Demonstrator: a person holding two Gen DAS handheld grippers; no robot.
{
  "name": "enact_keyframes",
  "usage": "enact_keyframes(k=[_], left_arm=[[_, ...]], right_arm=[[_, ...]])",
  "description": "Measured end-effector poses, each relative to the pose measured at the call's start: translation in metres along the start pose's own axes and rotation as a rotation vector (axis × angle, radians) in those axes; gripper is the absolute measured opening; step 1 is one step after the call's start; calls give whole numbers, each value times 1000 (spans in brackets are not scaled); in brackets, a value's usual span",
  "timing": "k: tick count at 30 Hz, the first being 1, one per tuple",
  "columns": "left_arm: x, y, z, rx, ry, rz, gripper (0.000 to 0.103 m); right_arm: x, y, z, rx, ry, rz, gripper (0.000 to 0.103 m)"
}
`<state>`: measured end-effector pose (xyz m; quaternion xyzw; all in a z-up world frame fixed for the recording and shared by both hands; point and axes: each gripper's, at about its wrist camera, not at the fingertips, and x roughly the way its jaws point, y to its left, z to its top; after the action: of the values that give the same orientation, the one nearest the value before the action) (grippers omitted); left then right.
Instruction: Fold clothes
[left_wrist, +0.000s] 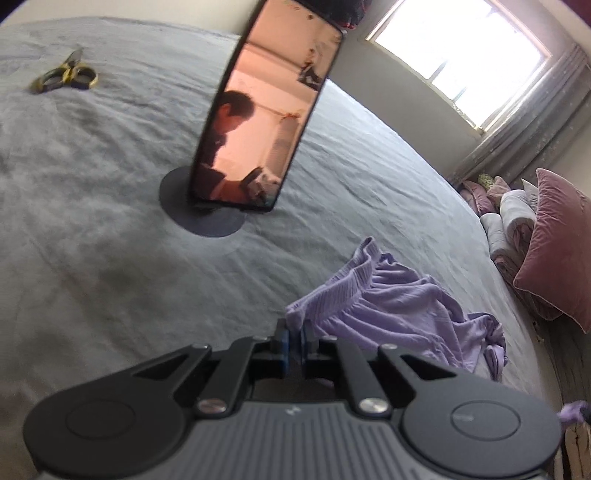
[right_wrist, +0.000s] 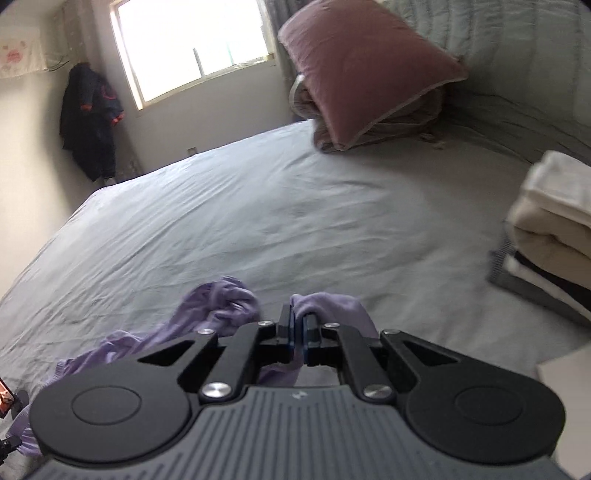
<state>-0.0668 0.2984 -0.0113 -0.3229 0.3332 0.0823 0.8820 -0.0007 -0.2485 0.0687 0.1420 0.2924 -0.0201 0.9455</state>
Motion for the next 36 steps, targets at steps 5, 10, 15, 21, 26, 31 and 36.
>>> enact_keyframes(k=[5,10,15,21,26,31,36], left_arm=[[-5,5,-2,7,-4,36,5],[-4,7,-6,22,20,79,6],[-8,1,-11,44,23,63,11],[-19,-20,-19,150,-11,36,37],[-18,-43,-26,252,-32,38,40],[-16,-74,-36,366,-16,-32,39],[-8,-114,-60,502,41,-131,41]], right_arm=[[-11,-38,-24,43,35,-62,5],[3,-74,-55,91,121,-134,5],[6,-85,-73,97,127,-101,7],[2,-84,-77,68,97,-60,52],[6,-90,-73,72,99,-55,53],[4,-86,-69,48,170,-37,53],[0,-84,-65,38,197,-18,53]])
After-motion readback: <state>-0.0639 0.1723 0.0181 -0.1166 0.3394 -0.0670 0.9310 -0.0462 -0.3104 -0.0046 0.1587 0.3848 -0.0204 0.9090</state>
